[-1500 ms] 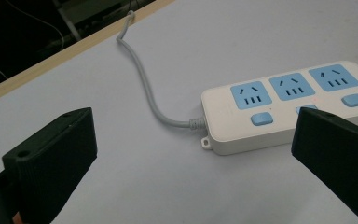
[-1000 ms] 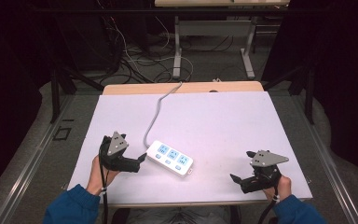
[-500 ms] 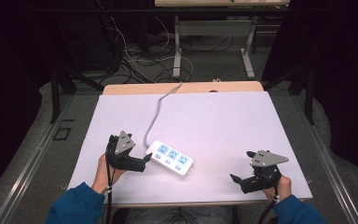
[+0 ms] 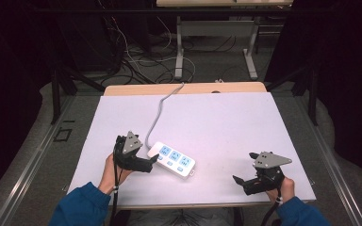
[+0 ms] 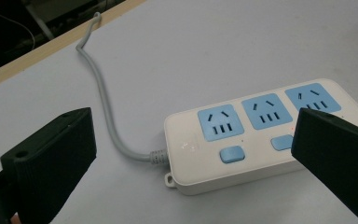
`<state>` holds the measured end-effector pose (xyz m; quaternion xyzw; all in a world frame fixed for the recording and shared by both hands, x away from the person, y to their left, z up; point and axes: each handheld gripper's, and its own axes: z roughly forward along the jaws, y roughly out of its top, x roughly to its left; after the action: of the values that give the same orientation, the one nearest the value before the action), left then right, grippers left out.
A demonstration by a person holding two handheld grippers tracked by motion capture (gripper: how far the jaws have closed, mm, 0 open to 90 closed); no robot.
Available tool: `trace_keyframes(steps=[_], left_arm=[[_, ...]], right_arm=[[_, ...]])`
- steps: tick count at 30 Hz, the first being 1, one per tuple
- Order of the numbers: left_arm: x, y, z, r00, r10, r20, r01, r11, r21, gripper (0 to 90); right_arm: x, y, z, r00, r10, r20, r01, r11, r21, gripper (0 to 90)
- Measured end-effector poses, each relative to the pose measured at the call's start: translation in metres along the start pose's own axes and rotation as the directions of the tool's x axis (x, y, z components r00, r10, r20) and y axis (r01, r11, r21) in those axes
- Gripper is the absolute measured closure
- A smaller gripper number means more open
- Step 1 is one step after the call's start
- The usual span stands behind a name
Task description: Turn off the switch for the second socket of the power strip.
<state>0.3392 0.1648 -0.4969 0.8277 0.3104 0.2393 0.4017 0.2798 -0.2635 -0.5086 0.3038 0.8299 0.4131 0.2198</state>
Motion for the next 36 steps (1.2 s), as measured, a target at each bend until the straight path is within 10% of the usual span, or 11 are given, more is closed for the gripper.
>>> trace_keyframes(steps=[21, 36], left_arm=[[-0.011, 0.002, 0.013, 0.9992, -0.012, 0.037, 0.012, 0.9999, 0.010, 0.2], [-0.019, 0.000, 0.019, 0.9872, -0.001, 0.160, 0.001, 1.0000, 0.002, 55.6]], right_arm=[[0.001, 0.000, 0.001, 1.0000, -0.001, 0.001, 0.001, 1.000, 0.004, 1.5], [0.000, 0.000, 0.001, 1.0000, -0.004, 0.004, 0.004, 1.000, 0.007, 1.8]])
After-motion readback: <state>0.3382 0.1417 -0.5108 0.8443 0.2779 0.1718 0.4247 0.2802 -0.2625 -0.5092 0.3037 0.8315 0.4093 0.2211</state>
